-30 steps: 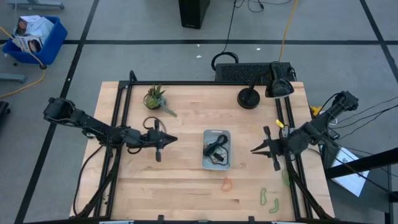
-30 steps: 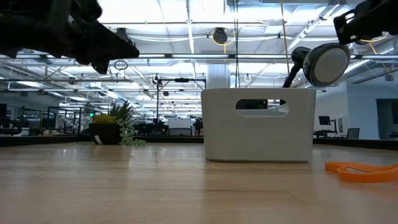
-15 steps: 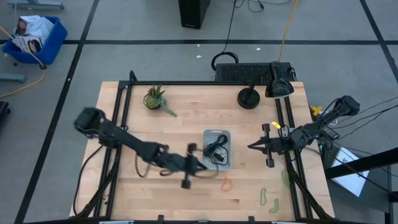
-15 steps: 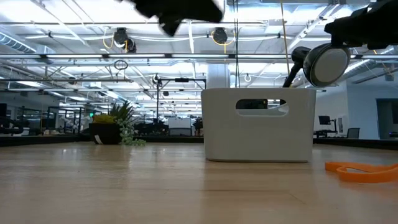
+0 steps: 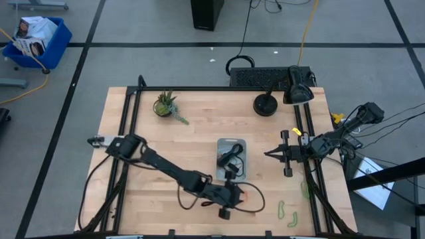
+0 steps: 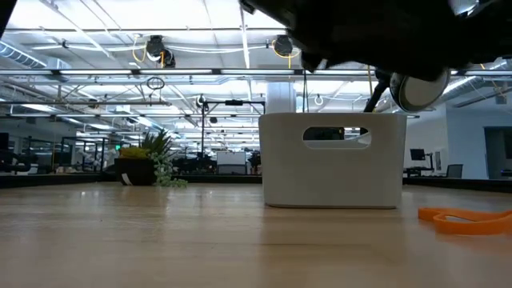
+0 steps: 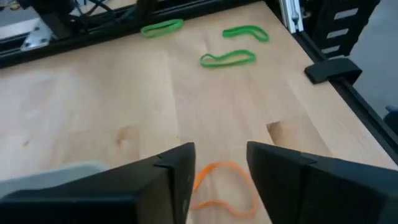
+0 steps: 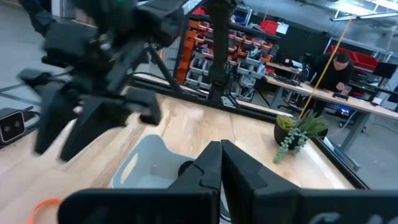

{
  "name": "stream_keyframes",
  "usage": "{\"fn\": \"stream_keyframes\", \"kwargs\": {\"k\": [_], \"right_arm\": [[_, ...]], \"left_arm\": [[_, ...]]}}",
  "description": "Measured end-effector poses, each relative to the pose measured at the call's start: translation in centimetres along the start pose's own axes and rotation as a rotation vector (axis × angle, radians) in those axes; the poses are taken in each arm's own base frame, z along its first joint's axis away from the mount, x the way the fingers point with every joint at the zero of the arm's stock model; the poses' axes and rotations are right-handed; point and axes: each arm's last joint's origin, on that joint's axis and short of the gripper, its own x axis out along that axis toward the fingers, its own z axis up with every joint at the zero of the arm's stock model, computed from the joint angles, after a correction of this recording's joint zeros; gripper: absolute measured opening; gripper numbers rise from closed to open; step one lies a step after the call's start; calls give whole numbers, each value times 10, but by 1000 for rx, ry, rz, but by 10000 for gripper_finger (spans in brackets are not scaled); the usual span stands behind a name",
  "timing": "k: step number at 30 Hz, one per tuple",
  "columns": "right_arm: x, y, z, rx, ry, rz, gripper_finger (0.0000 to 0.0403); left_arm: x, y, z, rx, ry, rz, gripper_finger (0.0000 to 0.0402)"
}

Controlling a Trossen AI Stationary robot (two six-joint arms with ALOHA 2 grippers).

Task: Pick and place rubber bands into bin
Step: Put the orange rubber band into the white bin

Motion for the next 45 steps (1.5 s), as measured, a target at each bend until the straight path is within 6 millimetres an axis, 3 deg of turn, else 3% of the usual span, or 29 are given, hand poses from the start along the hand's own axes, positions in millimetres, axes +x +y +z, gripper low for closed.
{"fn": "stream_keyframes", "kwargs": {"k": [6, 13, 20, 31, 39, 45], "right_arm": [[0, 0, 1, 26, -7, -1, 3], [0, 0, 1, 29, -12, 3, 4], [0, 0, 2, 1, -20, 2, 4], [0, -1, 5, -7, -47, -5, 4], [0, -1, 5, 17, -49, -3, 4], [0, -1, 5, 18, -44, -2, 4]], "left_arm": [[24, -14, -7, 25, 15, -15, 184], [36, -22, -20, 30, 46, -67, 184], [47, -26, -38, 58, 93, -109, 168], [46, -24, -42, 75, 136, -74, 141], [60, -28, -58, 68, 155, -81, 122], [66, -33, -66, 36, 154, -117, 73]]}}
